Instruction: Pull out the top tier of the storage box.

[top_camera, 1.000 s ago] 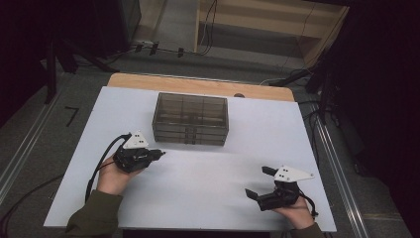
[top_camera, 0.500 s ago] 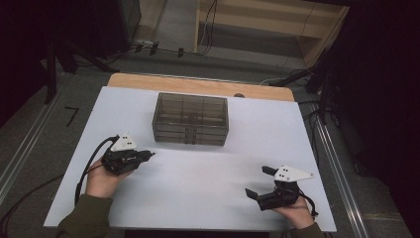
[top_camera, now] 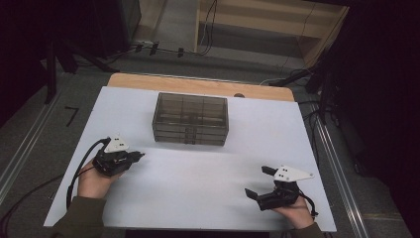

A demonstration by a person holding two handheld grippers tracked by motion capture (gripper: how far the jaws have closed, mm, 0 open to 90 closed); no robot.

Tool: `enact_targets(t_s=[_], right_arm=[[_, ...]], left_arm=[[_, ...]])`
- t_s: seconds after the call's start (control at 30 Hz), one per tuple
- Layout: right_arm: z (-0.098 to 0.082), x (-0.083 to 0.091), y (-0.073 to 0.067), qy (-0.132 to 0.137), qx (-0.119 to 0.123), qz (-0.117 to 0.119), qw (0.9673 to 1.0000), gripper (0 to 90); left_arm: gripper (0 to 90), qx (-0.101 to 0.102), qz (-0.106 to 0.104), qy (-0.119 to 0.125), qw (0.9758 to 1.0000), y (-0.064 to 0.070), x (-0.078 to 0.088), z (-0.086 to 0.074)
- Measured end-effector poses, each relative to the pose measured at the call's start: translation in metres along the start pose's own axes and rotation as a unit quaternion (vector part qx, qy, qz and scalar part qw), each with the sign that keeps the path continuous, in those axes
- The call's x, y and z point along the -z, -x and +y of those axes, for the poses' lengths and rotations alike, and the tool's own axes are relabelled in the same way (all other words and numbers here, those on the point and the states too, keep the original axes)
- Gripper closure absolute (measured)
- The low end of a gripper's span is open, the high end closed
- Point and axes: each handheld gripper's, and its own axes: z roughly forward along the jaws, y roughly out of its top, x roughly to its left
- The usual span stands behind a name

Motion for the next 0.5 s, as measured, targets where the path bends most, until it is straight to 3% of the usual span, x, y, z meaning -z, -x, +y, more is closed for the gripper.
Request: enact_targets(t_s=[0.2, 0.33, 0.5], right_arm=[[0.0001, 0.0013, -0.0001, 0.002, -0.003, -0.001, 1.0000, 0.0], [-0.0001, 0.0005, -0.0005, 0.000, -0.004, -0.001, 1.0000, 0.0], [-0.0003, 0.0010, -0.0005, 0.000, -0.006, 0.000, 1.0000, 0.0]], left_arm=[[83.9, -0.002, 0.009, -0.012, 0.9999, -0.0013, -0.0058, -0.0025], [83.9, 0.001, 0.026, -0.019, 0.9995, -0.0054, -0.0072, -0.0057], [83.9, 0.005, 0.027, -0.023, 0.9994, -0.0071, -0.0103, -0.0075]])
